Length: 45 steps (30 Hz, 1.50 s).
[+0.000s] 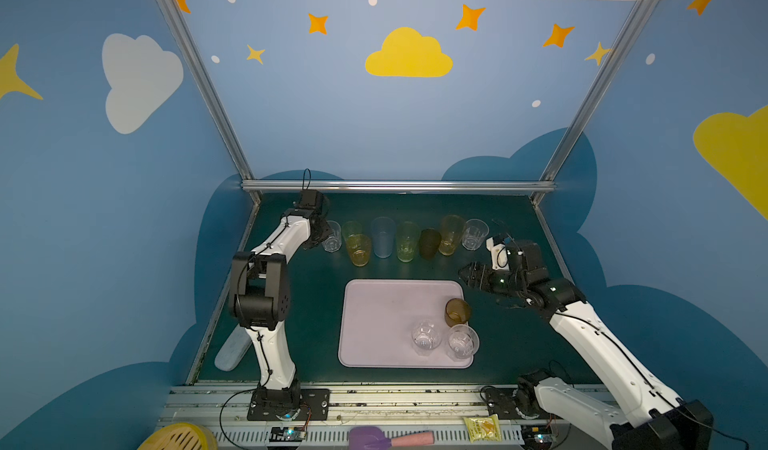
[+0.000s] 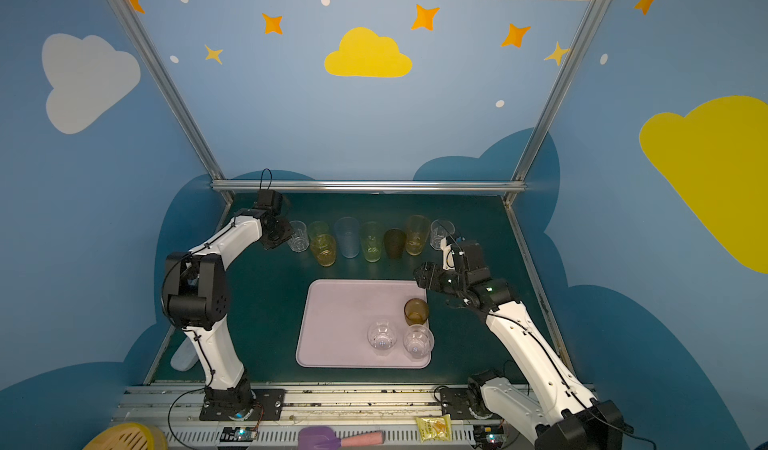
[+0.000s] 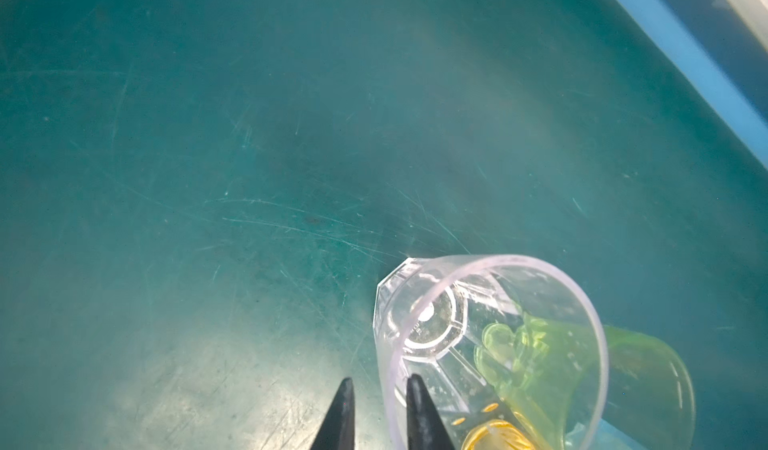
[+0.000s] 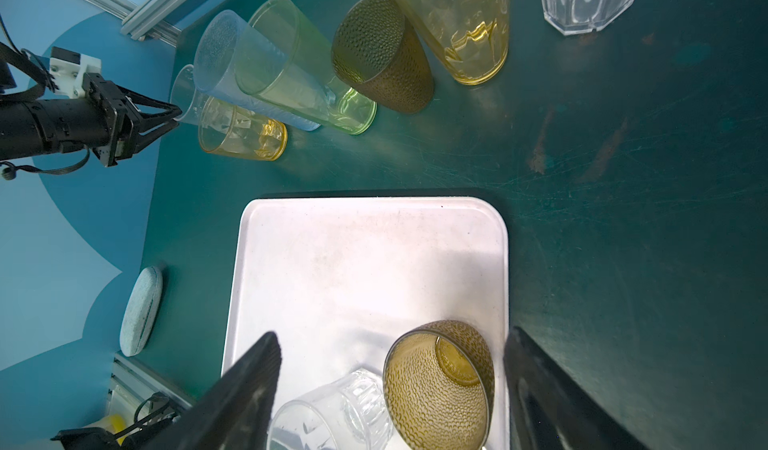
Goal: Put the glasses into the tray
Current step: 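Lift the clear faceted glass with the left gripper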
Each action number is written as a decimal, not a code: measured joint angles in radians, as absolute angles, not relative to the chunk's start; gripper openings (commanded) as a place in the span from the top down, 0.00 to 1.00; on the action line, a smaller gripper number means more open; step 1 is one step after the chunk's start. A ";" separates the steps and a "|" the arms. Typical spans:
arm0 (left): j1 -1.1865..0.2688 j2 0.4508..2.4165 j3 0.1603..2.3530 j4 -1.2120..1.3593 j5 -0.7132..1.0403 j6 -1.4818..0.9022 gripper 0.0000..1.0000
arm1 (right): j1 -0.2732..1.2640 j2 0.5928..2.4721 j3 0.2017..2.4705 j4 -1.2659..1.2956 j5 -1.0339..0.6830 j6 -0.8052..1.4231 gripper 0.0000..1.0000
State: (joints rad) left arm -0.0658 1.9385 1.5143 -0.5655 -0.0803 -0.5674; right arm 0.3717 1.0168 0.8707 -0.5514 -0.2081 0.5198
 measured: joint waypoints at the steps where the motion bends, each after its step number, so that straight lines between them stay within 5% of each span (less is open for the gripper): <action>1: -0.066 1.943 1.519 -0.569 -0.081 -0.567 0.79 | 0.371 1.017 0.871 -0.551 -0.209 0.520 0.16; 13: -0.066 1.972 1.552 -0.585 -0.082 -0.551 0.96 | 0.360 1.016 0.860 -0.552 -0.215 0.528 0.17; 25: -0.066 1.930 1.513 -0.603 -0.081 -0.536 0.96 | 0.350 1.016 0.858 -0.551 -0.264 0.566 0.17; 45: -0.084 1.499 1.209 -0.644 -0.042 -0.551 0.96 | 0.337 0.901 0.779 -0.563 -0.380 0.684 0.17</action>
